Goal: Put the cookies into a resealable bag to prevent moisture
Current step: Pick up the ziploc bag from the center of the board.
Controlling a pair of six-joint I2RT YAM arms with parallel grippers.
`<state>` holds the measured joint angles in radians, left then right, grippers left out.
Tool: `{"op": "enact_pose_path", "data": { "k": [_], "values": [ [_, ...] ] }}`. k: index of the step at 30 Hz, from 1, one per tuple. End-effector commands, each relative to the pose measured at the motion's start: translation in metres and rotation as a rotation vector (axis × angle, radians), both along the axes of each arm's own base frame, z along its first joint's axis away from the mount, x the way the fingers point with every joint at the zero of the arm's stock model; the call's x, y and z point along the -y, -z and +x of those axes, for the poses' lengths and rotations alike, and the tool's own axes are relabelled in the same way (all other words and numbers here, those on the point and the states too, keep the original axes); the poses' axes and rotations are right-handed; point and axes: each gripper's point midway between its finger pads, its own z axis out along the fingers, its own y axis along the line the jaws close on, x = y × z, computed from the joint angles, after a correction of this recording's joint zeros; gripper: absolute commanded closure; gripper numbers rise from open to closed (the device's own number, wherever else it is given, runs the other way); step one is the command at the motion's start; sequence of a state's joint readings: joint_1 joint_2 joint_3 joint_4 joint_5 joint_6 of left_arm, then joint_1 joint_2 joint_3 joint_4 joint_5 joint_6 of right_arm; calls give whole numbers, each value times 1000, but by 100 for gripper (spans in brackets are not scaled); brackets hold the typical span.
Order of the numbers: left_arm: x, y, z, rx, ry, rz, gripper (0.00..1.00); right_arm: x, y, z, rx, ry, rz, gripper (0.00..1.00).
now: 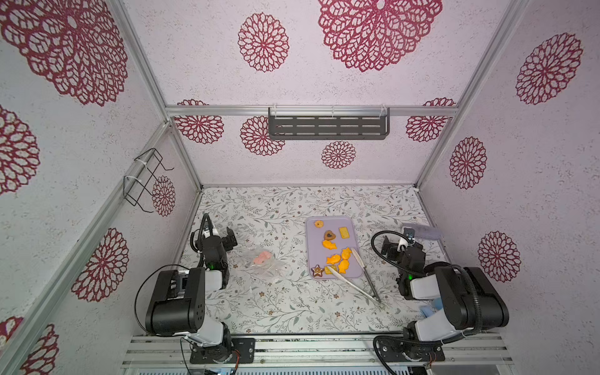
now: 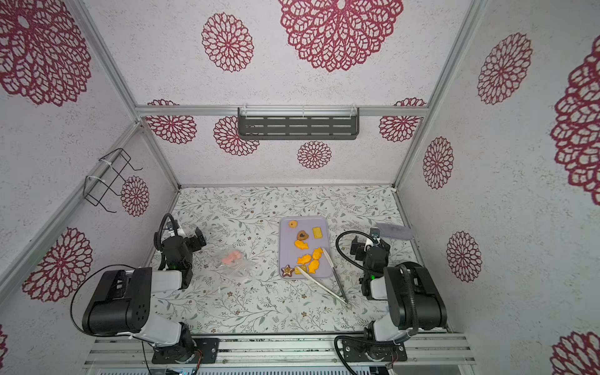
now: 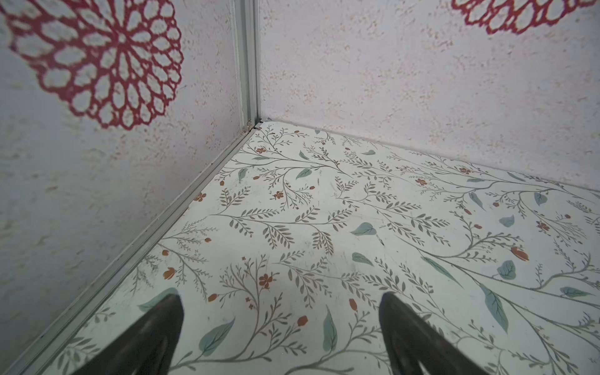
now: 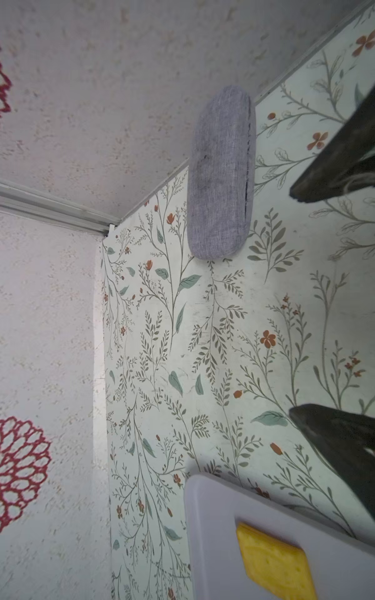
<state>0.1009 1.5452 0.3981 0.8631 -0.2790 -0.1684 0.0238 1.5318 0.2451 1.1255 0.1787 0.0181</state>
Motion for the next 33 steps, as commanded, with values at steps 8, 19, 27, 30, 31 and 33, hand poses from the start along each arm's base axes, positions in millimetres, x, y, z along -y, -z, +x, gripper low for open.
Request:
{"op": "enact_pose_path", "data": {
  "k": [8, 19, 27, 30, 31, 33],
  "values": [
    [-4, -9, 6, 27, -6, 20, 2, 1, -18, 9, 63, 1, -1, 1],
    [-4, -10, 6, 28, -5, 21, 3, 1, -18, 8, 65, -2, 5, 1],
    [-1, -11, 6, 30, 14, 21, 3, -2, -20, 7, 75, -21, -1, 1],
    [10, -20, 9, 30, 76, 48, 2, -1, -34, 1, 115, -13, 1, 1],
    [11, -30, 7, 32, 69, 54, 3, 0, -42, -2, 125, -9, -1, 1],
    [14, -50, 3, 28, 60, 59, 3, -3, -59, -7, 140, -27, -2, 1]
  ]
}}
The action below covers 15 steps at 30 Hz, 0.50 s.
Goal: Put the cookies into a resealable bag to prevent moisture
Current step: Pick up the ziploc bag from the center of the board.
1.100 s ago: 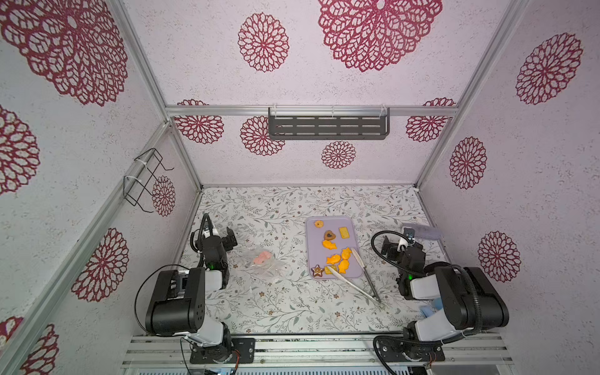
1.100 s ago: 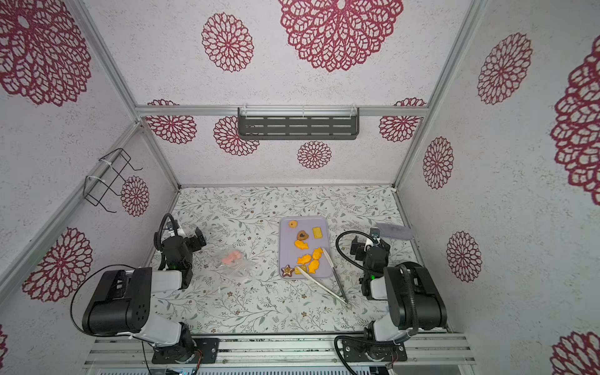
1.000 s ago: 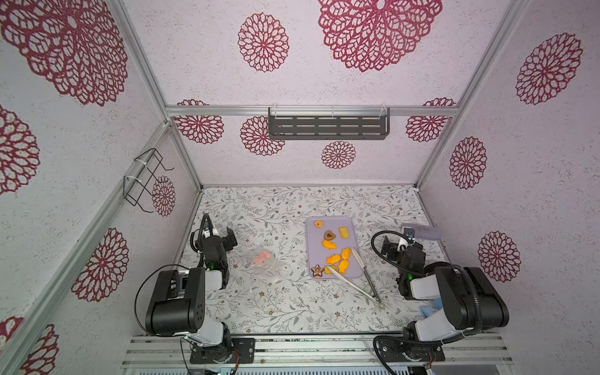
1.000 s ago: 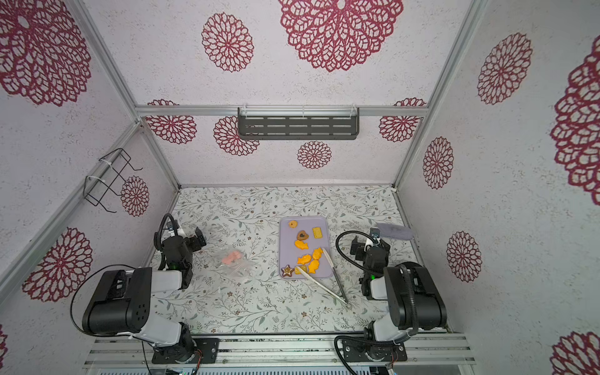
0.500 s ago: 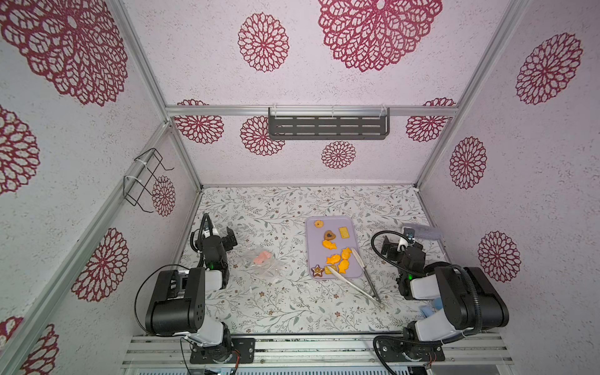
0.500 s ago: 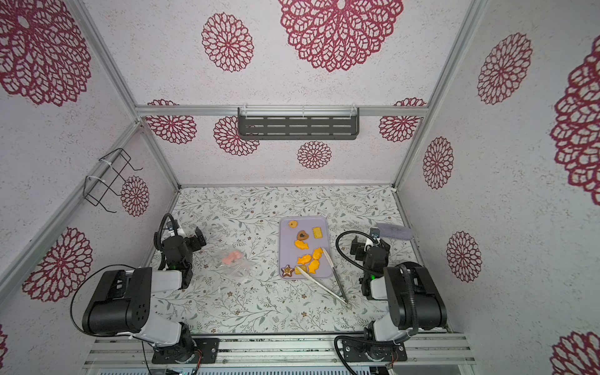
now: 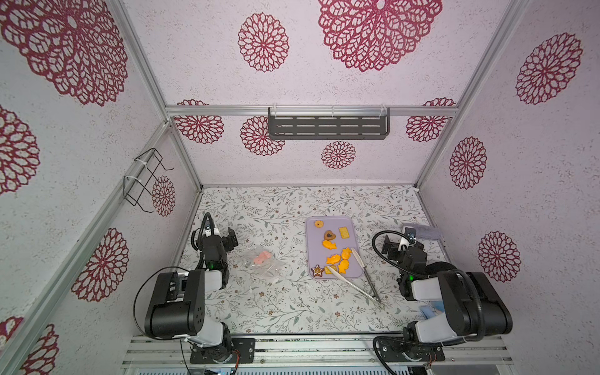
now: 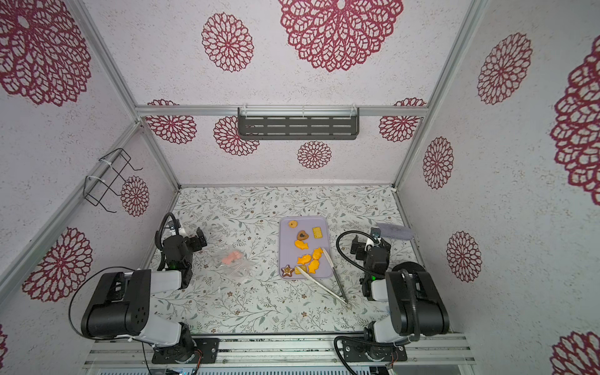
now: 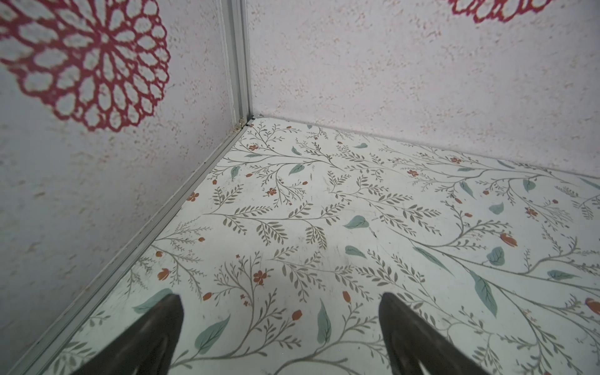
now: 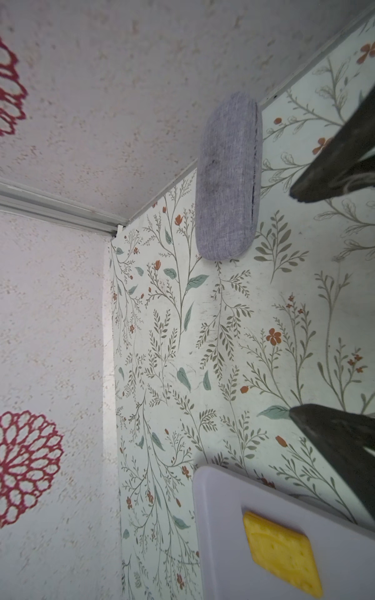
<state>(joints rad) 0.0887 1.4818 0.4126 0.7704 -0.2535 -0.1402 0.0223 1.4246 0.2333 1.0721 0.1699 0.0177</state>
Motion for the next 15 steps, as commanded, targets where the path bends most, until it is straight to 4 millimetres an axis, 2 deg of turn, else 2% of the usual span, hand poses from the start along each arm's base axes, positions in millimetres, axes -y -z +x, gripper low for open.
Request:
{"op": "enact_pose_path", "data": {
  "k": [1, 4, 6, 8, 11, 15],
  "values": [
    [6, -59, 0, 75, 13, 42, 3, -7, -50, -5, 113, -45, 2, 1],
    [18, -106, -4, 132, 41, -54, 3, -31, -79, -9, 147, -171, 10, 1],
    [26, -126, -8, 108, 64, -155, 3, -56, -93, -11, 143, -282, -8, 1],
    [43, -141, -15, 96, 128, -248, 3, -89, -102, -14, 127, -403, -54, 1],
    [68, -148, -34, 87, 228, -327, 2, -140, -106, -23, 119, -571, -142, 1],
    [88, -145, -69, 39, 284, -365, 2, -207, -96, -42, 115, -814, -250, 2]
  ]
}}
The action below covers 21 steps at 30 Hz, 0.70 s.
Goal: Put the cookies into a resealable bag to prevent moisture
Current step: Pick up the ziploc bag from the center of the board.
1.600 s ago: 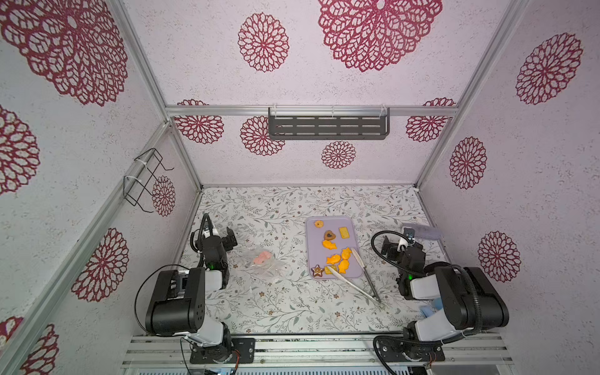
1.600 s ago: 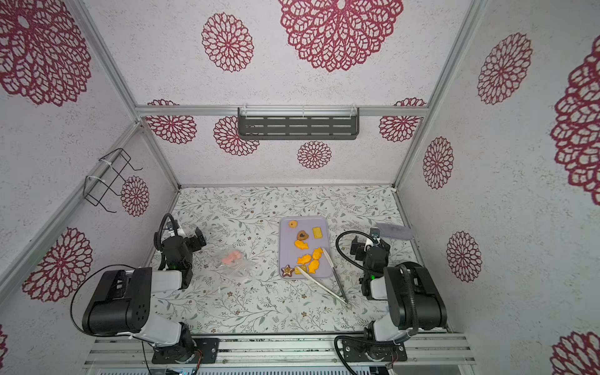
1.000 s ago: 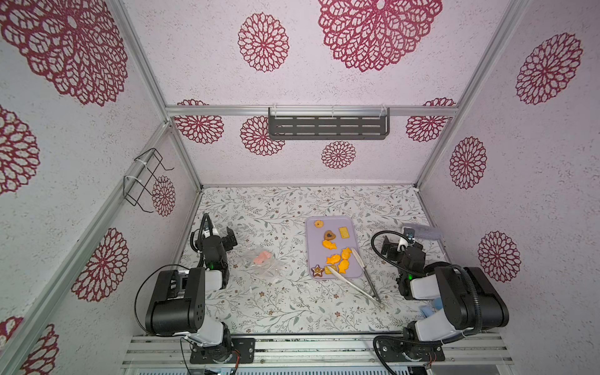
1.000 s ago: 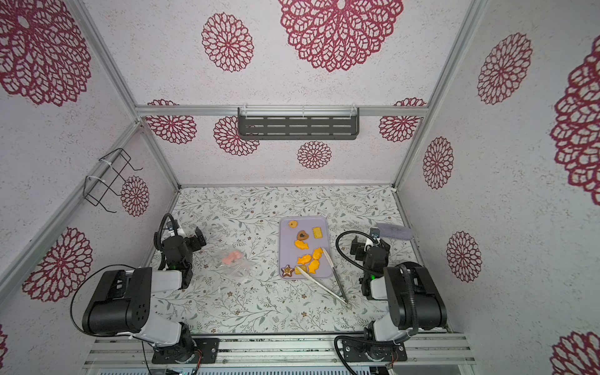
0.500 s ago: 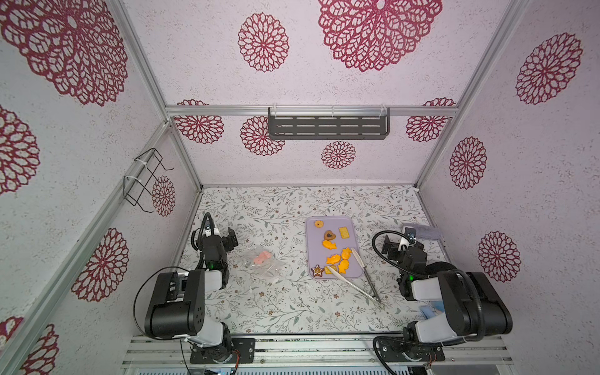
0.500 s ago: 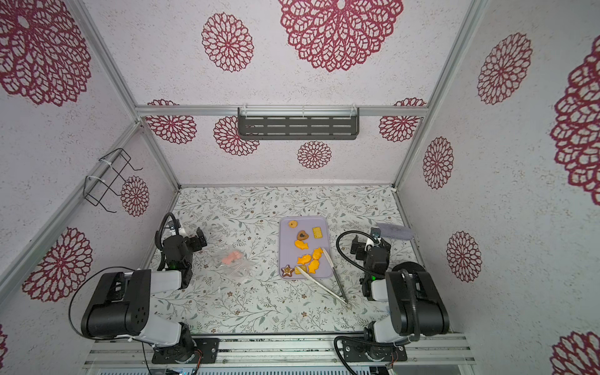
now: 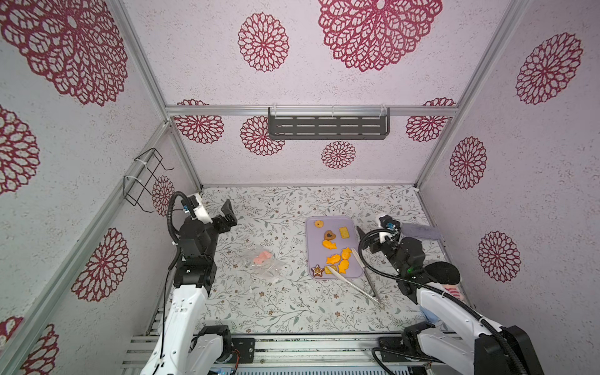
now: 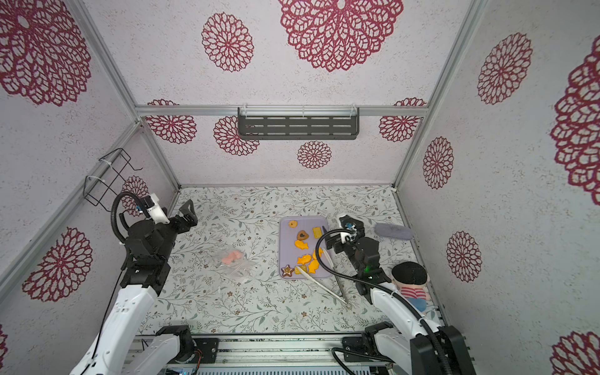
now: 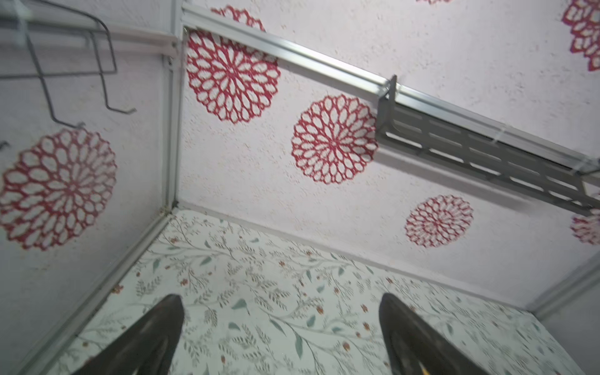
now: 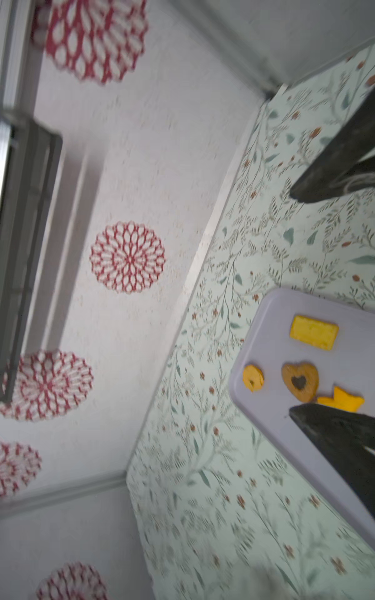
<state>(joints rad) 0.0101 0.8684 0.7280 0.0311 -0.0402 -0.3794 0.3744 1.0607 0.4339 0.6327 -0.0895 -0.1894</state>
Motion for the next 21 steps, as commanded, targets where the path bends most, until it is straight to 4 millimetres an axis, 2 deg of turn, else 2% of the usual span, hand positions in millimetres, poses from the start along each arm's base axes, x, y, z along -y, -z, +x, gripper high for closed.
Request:
{"op": "enact_pose_path", "data": {
  "k": [1, 5, 8, 11, 13, 17, 21],
  "values": [
    [24, 51, -32, -215, 91, -81, 2, -49, 17, -18, 6, -211, -158, 3],
    [39, 74, -69, -349, 118, -167, 1, -94, 33, -34, 3, -338, -257, 2],
    [54, 99, -99, -496, 114, -252, 5, -102, 37, -40, -39, -331, -273, 2],
    [75, 120, -120, -613, 120, -297, 8, -98, 33, -43, -88, -275, -235, 1],
    [87, 133, -131, -673, 112, -264, 9, -92, 32, -45, -133, -222, -206, 1],
    [106, 157, -146, -752, 87, -53, 9, -73, 30, -46, -192, -109, -164, 1],
    [127, 178, -143, -866, 96, 191, 7, -51, 26, -45, -221, 2, -160, 1]
  ]
}}
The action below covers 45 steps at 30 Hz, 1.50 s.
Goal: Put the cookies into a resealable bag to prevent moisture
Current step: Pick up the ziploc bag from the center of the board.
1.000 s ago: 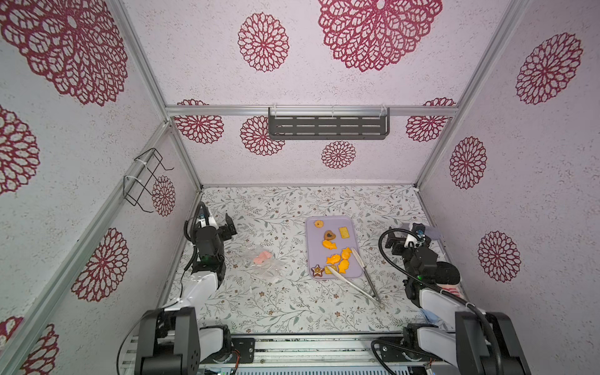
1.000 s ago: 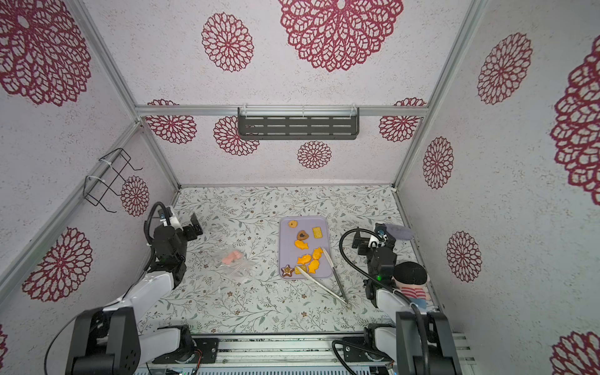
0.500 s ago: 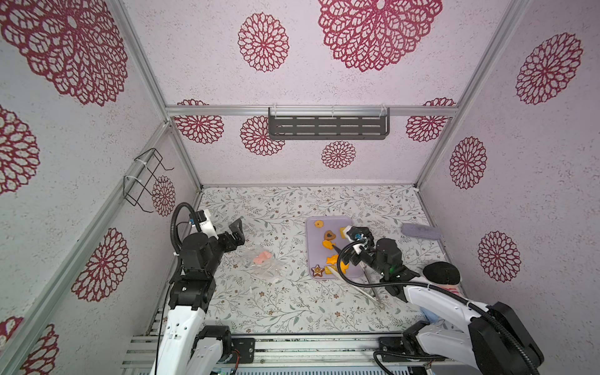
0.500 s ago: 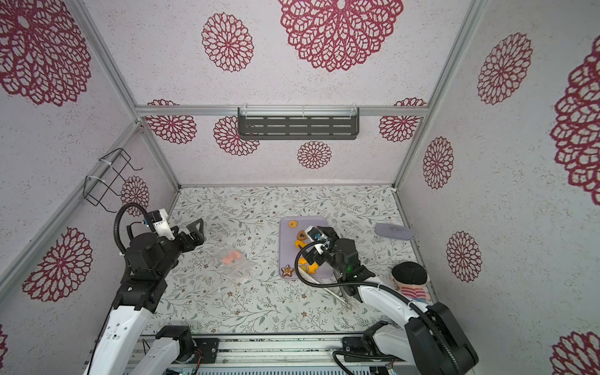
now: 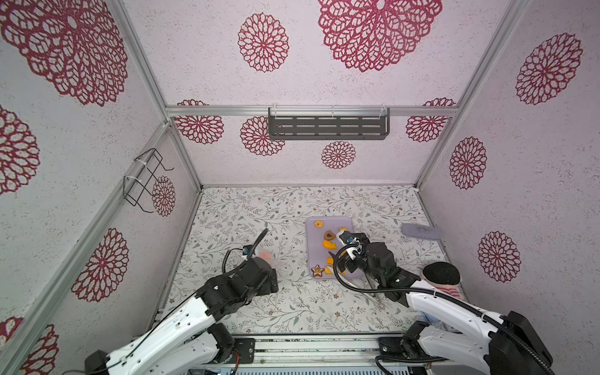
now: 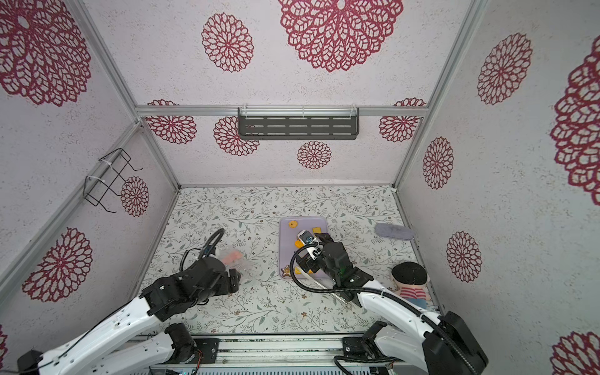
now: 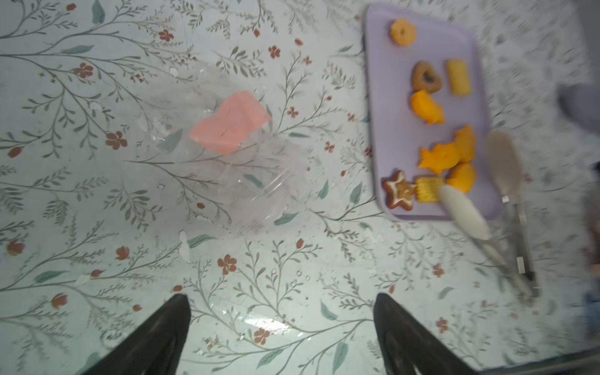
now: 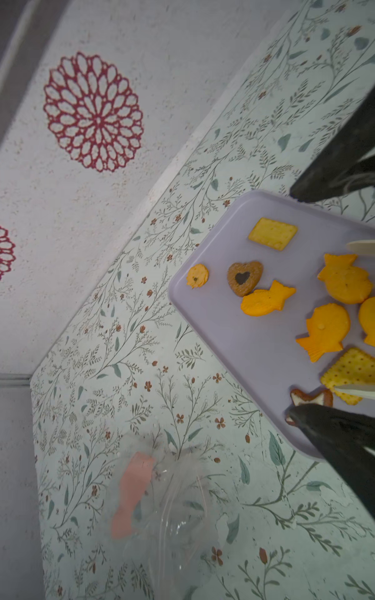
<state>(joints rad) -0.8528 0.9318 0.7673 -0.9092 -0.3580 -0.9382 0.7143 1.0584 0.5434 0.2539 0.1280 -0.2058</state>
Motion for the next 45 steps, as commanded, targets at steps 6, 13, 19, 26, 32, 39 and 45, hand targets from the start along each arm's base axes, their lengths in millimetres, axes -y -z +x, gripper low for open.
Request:
{"op": "enact_pose_path", "data": {
  "k": [6, 13, 19, 26, 32, 39, 45],
  "values": [
    [9, 31, 27, -70, 47, 324, 5, 43, -18, -2, -19, 216, 18, 1],
    [6, 55, 46, -95, 17, 307, 16, 55, -21, -8, -3, 245, 22, 1],
    [10, 72, 54, -121, 38, 356, 18, 57, -20, -6, 0, 250, -1, 1],
    [-4, 75, 60, -88, 5, 477, 28, 54, -19, -4, -6, 239, -3, 1],
    [-2, 79, 65, -74, 25, 545, 38, 55, -17, -3, -13, 242, -9, 1],
    [-1, 74, 67, -75, 40, 564, 71, 62, -10, -5, -91, 278, 3, 1],
    [-2, 45, 73, -93, 107, 525, 92, 73, 15, -19, -263, 341, -20, 1]
  ]
}}
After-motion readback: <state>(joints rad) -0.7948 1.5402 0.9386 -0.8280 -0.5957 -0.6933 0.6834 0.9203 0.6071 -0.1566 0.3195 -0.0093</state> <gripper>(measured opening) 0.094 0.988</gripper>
